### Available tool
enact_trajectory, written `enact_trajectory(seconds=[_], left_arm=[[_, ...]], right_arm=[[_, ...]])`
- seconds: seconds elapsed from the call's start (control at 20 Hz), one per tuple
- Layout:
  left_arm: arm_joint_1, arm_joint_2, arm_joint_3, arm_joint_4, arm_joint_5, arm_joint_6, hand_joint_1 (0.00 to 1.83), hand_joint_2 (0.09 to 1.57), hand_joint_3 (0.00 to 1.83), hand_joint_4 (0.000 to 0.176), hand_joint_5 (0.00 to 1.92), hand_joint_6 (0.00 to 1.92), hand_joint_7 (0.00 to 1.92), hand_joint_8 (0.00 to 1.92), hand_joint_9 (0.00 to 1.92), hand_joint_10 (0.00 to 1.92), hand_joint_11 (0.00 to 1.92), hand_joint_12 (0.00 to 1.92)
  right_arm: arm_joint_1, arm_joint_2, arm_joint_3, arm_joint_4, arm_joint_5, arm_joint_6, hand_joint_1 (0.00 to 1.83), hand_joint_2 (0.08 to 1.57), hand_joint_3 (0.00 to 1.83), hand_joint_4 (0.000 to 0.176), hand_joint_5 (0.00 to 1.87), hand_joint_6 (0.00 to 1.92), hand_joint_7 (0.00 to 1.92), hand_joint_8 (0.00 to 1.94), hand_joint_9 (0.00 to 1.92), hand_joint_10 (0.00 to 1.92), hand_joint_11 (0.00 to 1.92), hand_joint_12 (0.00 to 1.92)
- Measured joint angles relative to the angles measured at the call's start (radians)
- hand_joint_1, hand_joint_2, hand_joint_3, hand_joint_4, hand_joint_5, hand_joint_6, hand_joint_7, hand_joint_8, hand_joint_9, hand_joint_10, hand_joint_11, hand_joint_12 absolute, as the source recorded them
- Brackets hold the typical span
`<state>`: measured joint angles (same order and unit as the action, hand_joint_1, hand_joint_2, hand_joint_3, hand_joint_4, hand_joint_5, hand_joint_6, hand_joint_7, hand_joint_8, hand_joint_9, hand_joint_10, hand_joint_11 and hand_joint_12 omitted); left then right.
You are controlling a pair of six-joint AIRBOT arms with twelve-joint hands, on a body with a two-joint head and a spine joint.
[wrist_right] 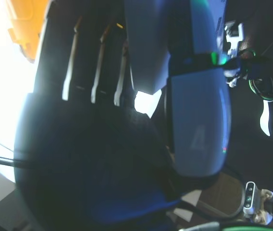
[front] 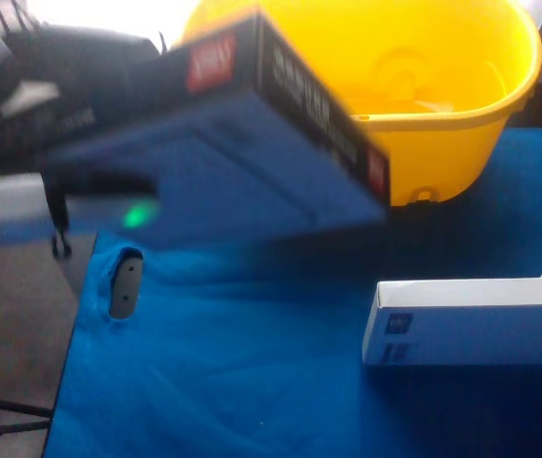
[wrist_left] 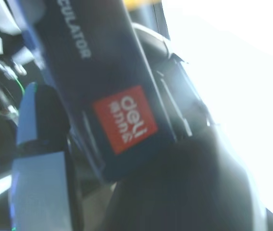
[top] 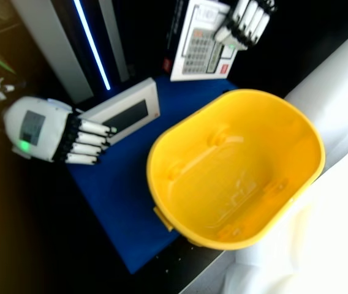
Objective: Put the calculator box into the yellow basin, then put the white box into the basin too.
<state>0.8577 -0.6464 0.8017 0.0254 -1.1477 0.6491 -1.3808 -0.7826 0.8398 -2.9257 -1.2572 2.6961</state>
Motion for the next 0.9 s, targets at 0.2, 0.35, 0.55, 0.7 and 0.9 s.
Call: enact_trajectory(seconds=[0.2,0.35,0.55,0.7,0.9], left_arm=[[-0.082,-0.040,0.038,-0.004,-0.082,0.013,1.20,1.27,0.00,0.000,0.60,1.33,0.82,1.51,0.76,1.54,0.59,1.85],[-0.225,-0.098,0.105,0.037,-0.071,0.012,1.21,1.25,0.00,0.000,0.72,1.16,0.79,1.56,0.71,1.51,0.53,1.81],[-0.457,-0.177,0.193,0.148,0.105,0.006,1.20,1.21,0.00,0.000,0.83,1.09,0.81,1.43,0.70,1.29,0.53,1.58],[-0.579,-0.240,0.264,0.195,0.242,-0.013,1.19,1.21,0.00,0.000,0.83,1.09,0.81,1.43,0.70,1.27,0.53,1.58],[-0.663,-0.322,0.346,0.237,0.407,-0.014,1.19,1.21,0.00,0.000,0.83,1.07,0.80,1.45,0.70,1.26,0.53,1.58]], right_arm=[[0.000,0.000,0.006,0.001,0.000,0.000,1.39,1.09,0.00,0.000,1.00,0.86,1.01,0.90,0.99,1.21,0.88,1.45],[0.000,-0.003,0.013,0.005,0.001,0.001,1.26,1.15,0.00,0.000,0.99,0.71,0.88,1.43,0.93,1.60,0.92,1.84],[0.000,-0.011,0.022,0.008,0.000,0.004,1.27,1.16,0.00,0.000,0.97,0.73,0.86,1.45,0.92,1.70,0.91,1.89],[0.000,-0.020,0.027,0.016,0.011,0.004,1.19,1.08,0.00,0.000,1.06,0.85,1.30,1.90,1.49,1.91,1.56,1.92],[0.019,-0.032,0.037,0.008,0.032,0.003,1.26,1.15,0.00,0.000,0.98,0.73,0.90,1.45,1.06,1.80,1.08,1.92]])
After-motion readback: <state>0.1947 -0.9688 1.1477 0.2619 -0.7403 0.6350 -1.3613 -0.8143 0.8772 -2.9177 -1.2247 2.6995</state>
